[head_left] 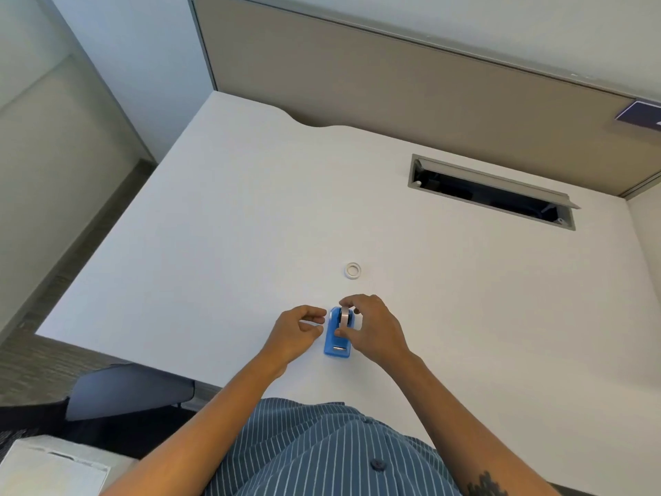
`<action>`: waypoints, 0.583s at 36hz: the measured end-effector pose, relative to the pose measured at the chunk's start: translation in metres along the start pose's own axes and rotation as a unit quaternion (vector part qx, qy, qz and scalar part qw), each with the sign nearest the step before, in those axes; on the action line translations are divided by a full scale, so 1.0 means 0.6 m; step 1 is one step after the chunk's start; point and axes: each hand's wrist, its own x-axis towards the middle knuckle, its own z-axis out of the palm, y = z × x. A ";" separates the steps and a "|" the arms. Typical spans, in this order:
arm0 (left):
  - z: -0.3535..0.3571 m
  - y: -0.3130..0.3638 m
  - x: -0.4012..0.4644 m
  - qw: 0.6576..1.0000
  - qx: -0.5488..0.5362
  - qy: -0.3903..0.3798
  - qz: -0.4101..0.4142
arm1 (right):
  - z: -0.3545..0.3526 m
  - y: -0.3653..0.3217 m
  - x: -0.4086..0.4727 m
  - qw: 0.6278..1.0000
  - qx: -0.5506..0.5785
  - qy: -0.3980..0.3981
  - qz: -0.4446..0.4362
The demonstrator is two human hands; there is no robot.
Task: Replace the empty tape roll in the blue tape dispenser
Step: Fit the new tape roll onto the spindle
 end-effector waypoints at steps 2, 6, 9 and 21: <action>0.000 -0.002 0.001 1.000 0.000 0.002 -0.001 | 0.003 0.002 0.001 1.000 -0.004 0.000 0.005; 0.000 -0.003 0.004 1.000 0.002 0.005 -0.002 | 0.006 0.005 0.002 1.000 -0.006 -0.002 0.009; 0.001 -0.004 0.005 1.000 0.004 0.004 -0.002 | 0.009 0.007 0.003 1.000 -0.008 -0.001 0.010; 0.008 -0.005 0.011 1.000 0.011 -0.006 0.004 | 0.020 0.013 0.005 1.000 -0.007 0.005 -0.005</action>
